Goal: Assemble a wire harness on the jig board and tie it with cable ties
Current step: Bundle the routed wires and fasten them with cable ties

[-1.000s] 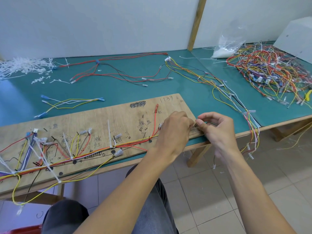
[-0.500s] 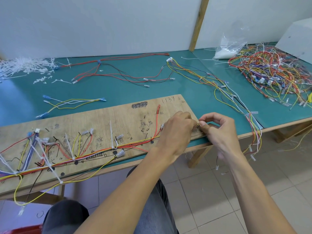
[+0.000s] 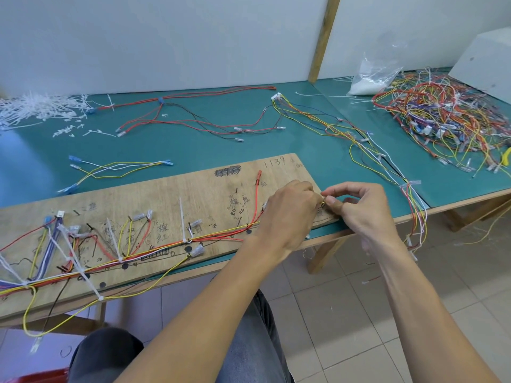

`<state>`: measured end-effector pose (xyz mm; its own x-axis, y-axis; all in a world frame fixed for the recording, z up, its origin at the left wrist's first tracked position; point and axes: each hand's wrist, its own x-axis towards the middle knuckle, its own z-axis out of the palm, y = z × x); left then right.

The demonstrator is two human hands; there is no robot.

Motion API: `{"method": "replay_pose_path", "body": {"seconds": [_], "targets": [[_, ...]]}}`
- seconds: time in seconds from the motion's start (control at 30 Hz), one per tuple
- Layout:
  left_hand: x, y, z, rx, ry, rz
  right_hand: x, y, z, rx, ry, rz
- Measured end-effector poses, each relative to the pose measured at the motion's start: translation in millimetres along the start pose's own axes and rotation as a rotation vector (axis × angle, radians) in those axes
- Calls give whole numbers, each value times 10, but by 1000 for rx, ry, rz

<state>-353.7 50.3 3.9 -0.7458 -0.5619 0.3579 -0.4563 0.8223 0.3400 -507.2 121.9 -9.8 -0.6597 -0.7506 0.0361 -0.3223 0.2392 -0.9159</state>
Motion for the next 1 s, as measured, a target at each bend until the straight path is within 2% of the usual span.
{"method": "replay_pose_path", "body": {"seconds": [0.2, 0.43, 0.73, 1.0], "targets": [[-4, -5, -13, -116, -12, -119, -76, 75, -50, -1, -16, -116], [0, 68, 13, -103, -15, -221, -91, 43, -57, -196, -16, -191], [38, 85, 87, -186, 47, -226, -81, 47, -48, -262, 27, -216], [62, 101, 33, -138, 23, -224, 17, 26, -47, -379, -53, -211]]}}
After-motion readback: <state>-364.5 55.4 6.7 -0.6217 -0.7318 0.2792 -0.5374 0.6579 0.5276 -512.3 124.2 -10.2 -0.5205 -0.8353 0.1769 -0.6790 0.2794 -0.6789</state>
